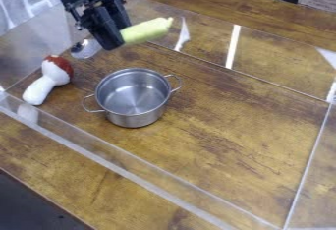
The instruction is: Move the green spoon to the left
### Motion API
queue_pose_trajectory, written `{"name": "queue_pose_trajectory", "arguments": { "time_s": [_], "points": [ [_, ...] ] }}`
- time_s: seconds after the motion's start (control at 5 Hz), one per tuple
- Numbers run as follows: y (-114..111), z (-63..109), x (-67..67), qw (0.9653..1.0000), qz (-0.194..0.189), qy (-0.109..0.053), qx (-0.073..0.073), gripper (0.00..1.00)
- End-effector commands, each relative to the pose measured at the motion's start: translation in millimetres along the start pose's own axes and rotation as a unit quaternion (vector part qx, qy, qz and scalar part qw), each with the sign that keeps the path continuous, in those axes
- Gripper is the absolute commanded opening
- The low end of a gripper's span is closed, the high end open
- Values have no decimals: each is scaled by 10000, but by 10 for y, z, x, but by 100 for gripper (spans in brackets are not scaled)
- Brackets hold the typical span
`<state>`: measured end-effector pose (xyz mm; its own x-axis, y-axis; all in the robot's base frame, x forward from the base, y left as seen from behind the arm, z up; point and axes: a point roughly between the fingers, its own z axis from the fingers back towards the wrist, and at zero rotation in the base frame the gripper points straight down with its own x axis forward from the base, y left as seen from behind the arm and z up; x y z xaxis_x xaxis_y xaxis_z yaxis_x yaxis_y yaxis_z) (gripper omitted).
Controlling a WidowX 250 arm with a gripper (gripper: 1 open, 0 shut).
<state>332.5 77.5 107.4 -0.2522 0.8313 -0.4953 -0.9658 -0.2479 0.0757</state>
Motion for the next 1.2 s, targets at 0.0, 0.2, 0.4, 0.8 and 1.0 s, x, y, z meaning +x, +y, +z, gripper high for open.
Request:
{"name": "queue_pose_trajectory", "arguments": {
  "time_s": [0.0, 0.2, 0.4, 0.8, 1.0],
  "points": [
    [-165, 266, 332, 9985, 209, -193, -465, 0],
    [-306, 393, 523, 9969, 481, -243, -565, 0],
    [-304, 472, 633, 9959, 655, -257, -568, 0],
    [-464, 403, 899, 9957, 773, -314, -398, 0],
    [-508, 303, 972, 9966, 678, -366, -278, 0]
  ]
}}
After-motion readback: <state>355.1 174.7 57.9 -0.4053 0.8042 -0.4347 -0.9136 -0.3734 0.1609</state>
